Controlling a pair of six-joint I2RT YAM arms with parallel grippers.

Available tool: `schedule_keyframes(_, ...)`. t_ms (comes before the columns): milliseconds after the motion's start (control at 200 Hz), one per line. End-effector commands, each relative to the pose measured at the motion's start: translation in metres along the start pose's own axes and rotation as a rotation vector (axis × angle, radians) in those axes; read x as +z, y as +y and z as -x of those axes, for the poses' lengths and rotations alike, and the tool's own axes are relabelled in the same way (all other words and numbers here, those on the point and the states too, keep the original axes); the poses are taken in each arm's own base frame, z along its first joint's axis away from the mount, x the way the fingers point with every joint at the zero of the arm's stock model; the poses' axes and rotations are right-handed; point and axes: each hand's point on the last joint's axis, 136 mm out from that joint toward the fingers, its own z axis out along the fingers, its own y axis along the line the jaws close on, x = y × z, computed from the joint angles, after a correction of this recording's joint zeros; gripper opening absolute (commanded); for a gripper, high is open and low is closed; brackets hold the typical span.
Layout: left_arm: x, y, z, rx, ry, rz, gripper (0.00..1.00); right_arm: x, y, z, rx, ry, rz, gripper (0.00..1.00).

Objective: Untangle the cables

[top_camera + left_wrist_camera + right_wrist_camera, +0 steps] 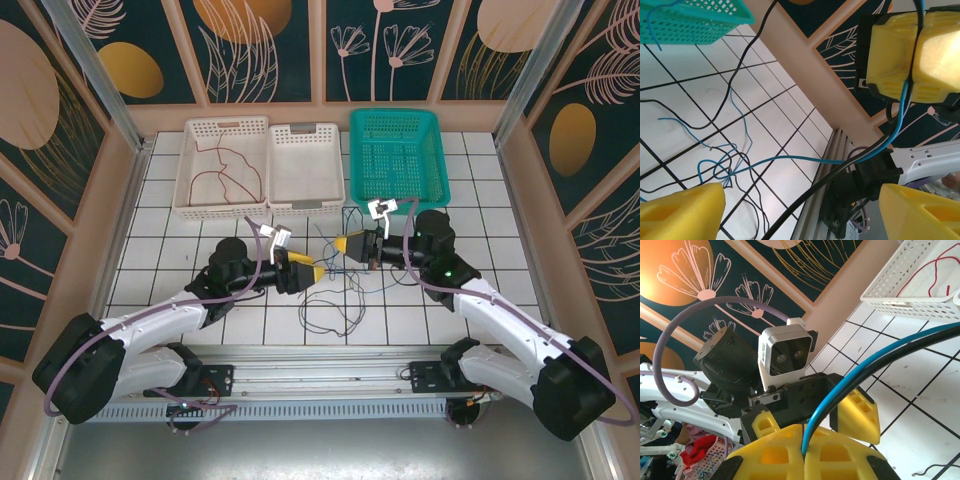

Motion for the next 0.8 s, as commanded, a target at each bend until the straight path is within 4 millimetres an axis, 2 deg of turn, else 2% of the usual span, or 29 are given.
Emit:
schedule_keyframes(0,0.0,-0.012,0.002,0.028,-0.008,-0.052,0.7,0.0,0.014,0.011,-0.037,-0.019,0.053,0.0)
schedule_keyframes(135,0.0,-0.012,0.002,0.028,-0.005,-0.056,0.54,0.0,0.014,0.011,-0.035,-0.017,0.057,0.0)
schedule_keyframes(410,0.0,-0.016,0.002,0.03,-0.008,-0.067,0.28,0.0,0.009,0.008,-0.023,-0.018,0.05,0.0)
schedule_keyframes(621,-0.002,-0.016,0.004,0.028,-0.021,-0.064,0.0,0.002,0.001,0.003,-0.01,-0.009,0.032,0.0)
schedule_keyframes(796,-0.004,-0.014,0.009,0.027,-0.049,-0.041,0.0,0.001,-0.013,0.002,-0.01,-0.016,-0.033,0.0)
